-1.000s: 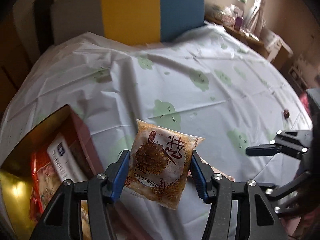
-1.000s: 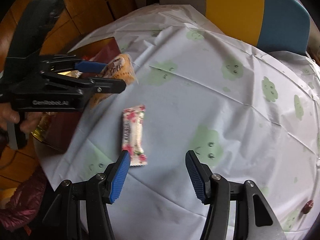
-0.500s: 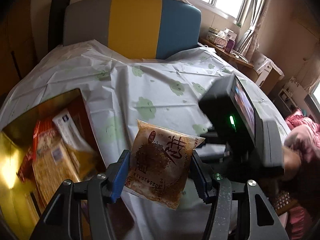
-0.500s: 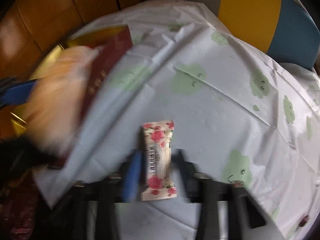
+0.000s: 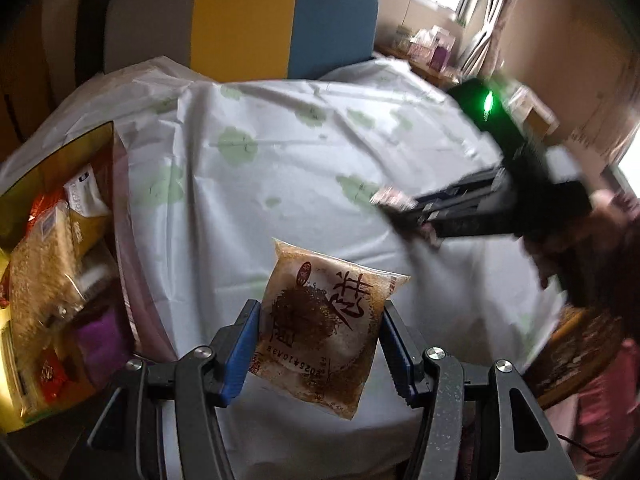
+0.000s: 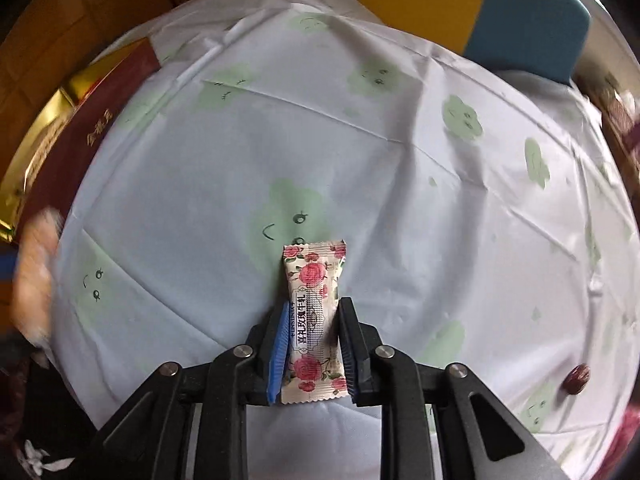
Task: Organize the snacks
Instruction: 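Grasp the pink-flowered candy bar with the right tool while the left tool holds the pastry, then carry the pastry packet into the gold tin and open the left tool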
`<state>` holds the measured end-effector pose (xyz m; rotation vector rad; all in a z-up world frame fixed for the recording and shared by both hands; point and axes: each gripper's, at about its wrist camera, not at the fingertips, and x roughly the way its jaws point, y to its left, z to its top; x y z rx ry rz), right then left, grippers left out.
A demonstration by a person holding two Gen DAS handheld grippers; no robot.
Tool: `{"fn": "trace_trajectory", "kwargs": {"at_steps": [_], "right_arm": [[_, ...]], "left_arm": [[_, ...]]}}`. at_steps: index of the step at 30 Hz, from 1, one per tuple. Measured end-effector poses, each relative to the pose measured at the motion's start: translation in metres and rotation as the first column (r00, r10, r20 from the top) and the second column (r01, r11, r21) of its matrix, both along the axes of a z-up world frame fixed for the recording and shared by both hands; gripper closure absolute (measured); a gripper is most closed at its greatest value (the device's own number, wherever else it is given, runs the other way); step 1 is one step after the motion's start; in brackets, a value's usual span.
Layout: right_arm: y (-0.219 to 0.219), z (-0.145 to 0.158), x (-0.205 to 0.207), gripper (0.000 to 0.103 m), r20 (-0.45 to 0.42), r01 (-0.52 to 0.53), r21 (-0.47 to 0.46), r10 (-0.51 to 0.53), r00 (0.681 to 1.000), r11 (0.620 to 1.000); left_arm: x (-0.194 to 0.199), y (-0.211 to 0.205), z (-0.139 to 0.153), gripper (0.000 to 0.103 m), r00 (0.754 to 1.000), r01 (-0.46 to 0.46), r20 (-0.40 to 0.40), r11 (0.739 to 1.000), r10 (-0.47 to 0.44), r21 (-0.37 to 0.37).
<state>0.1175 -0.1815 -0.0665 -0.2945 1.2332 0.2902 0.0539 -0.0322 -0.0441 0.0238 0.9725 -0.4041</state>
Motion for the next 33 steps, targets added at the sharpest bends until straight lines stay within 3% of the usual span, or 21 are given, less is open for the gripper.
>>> {"fn": "trace_trajectory", "kwargs": {"at_steps": [10, 20, 33], "right_arm": [[0.005, -0.002, -0.008, 0.078, 0.041, -0.046, -0.066, 0.048, 0.998, 0.997], [0.013, 0.001, -0.019, 0.078, 0.058, -0.063, -0.083, 0.067, 0.996, 0.995], [0.023, 0.000, -0.032, 0.078, 0.099, -0.092, -0.130, 0.106, 0.989, 0.987]], "left_arm": [[-0.003, -0.020, -0.025, 0.043, 0.997, -0.044, 0.071, 0.994, 0.038, 0.098], [-0.008, -0.014, -0.015, 0.044, 0.994, -0.086, 0.072, 0.994, 0.081, 0.067], [-0.024, 0.001, 0.023, 0.044, 0.984, -0.116, 0.138, 0.993, 0.113, 0.012]]}}
